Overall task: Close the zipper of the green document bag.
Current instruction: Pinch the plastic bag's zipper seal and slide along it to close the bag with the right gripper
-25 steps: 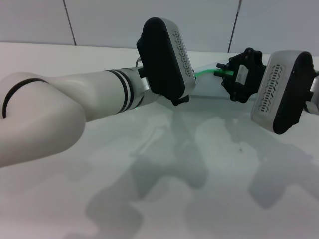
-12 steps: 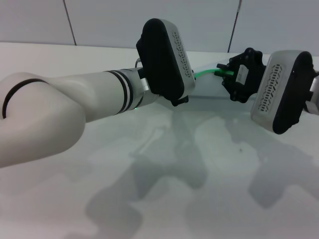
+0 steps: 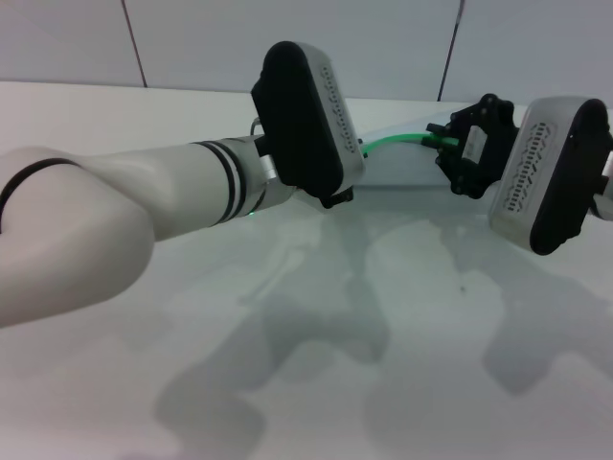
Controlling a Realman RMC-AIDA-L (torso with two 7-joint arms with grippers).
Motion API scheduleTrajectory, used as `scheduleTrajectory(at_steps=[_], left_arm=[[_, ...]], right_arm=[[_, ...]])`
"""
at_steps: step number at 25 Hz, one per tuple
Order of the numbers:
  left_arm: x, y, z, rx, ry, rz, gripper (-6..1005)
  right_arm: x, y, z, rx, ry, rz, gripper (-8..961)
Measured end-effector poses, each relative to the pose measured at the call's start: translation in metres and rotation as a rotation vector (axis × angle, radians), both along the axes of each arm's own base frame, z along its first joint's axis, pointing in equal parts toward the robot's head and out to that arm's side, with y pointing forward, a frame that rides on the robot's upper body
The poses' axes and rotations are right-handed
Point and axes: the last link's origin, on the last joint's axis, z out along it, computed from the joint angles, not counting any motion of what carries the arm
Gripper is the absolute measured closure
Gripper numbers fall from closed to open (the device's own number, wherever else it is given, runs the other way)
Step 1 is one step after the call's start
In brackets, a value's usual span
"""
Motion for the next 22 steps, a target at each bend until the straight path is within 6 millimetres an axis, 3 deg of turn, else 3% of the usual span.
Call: scheduleTrajectory(at_steps=[8,22], left_arm=[[-0.003,-0.008,0.015,0.030,-0.033,-0.002,945],[-0.015,-0.028,0.041,0.100,-0.072,0.023,945]], right_arm=[[0.010,0.004,0.006,0.024,0.010,-0.041,871],[0.047,0.017,0.025,0.113,0.016,-0.166,872]])
